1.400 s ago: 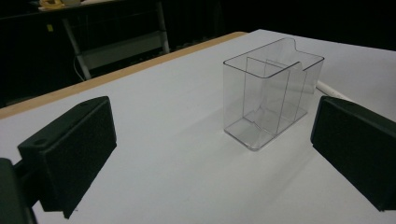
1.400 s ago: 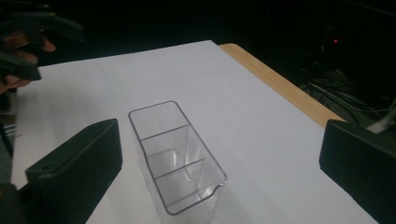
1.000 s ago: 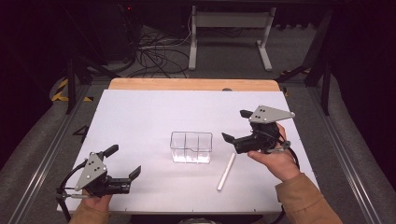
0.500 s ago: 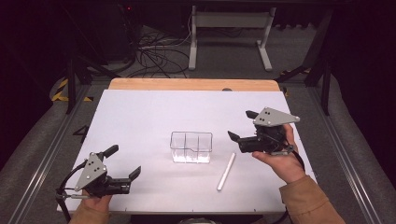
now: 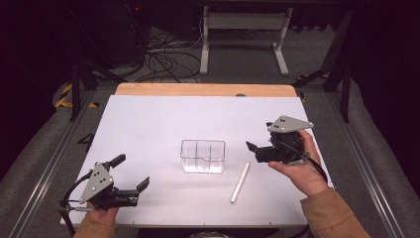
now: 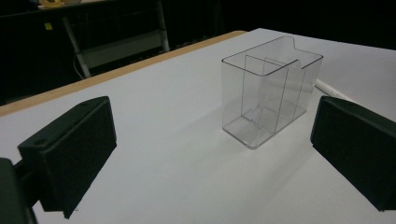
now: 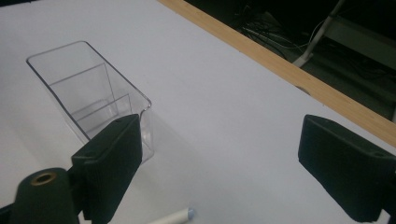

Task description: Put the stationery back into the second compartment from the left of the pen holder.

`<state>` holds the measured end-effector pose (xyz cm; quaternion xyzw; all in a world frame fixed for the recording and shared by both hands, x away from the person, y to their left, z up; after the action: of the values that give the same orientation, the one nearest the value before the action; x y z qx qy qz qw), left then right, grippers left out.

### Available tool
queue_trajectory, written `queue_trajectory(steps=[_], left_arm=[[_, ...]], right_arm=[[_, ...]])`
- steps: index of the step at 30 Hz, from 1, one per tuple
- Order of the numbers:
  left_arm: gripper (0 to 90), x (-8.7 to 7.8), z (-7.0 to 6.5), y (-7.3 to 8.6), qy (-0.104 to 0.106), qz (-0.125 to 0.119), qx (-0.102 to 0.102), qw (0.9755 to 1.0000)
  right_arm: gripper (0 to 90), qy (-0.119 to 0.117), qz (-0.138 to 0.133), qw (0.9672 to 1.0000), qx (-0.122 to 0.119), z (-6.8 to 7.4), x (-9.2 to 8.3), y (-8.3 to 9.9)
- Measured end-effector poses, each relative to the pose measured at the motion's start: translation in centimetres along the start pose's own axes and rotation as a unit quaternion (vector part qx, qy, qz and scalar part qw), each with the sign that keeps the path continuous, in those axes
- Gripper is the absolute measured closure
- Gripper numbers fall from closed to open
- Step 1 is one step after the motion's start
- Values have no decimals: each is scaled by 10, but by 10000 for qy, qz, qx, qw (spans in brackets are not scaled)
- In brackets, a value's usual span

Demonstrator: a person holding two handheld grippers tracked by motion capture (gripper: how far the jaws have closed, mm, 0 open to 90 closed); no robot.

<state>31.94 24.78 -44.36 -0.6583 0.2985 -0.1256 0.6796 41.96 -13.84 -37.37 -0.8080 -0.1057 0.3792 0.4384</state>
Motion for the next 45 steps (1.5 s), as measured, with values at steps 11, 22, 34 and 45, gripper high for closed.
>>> queue_trajectory(steps=[11,22,34,45], left_arm=[[10,1,0,0,21,-5,-16,10000],[10,1,-2,0,30,-18,-18,10000],[11,1,-2,1,35,-10,-19,10000],[10,1,-2,1,49,-2,-9,10000]], right_arm=[[177,-70,923,9946,472,2,12,15],[250,-267,1829,9730,1385,14,28,31],[308,-213,2524,9475,1951,29,46,45],[375,-176,2670,9330,2406,43,58,50]])
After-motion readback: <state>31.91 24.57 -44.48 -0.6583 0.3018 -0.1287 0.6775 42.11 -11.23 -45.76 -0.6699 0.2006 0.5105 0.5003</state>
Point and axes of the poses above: each handheld gripper's, and its own axes: x roughly forward along the jaws, y roughly out of its underside, z roughly to its left, the point moved 6 cm from there along x, roughly forward along the jaws, and after that the axes turned 9 degrees about -x, right-handed, at the moved point
